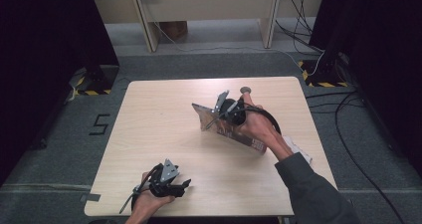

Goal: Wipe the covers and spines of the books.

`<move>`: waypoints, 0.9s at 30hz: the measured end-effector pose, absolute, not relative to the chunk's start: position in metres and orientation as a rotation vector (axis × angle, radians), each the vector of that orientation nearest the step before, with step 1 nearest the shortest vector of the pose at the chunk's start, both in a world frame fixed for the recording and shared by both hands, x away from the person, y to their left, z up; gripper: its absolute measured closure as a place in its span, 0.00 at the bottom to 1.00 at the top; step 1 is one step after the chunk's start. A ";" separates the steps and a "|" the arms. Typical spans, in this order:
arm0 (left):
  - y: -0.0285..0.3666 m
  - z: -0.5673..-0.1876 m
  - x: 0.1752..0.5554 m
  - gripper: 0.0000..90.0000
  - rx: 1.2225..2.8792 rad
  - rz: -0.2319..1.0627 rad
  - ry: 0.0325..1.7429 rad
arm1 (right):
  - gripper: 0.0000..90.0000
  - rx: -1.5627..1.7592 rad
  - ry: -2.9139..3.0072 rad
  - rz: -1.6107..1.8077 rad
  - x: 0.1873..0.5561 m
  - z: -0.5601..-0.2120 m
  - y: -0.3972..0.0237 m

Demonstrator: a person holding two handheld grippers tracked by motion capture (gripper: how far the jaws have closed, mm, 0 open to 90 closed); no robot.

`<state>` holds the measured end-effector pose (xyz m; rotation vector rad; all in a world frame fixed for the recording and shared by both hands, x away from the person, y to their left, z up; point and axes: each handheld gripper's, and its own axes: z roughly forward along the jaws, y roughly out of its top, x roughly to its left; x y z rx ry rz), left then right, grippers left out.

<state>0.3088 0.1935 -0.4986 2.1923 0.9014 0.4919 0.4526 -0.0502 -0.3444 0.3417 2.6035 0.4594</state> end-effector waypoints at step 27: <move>0.214 -0.496 0.320 0.35 2.164 0.534 0.998 | 0.93 0.205 2.824 0.542 0.399 -0.377 -0.038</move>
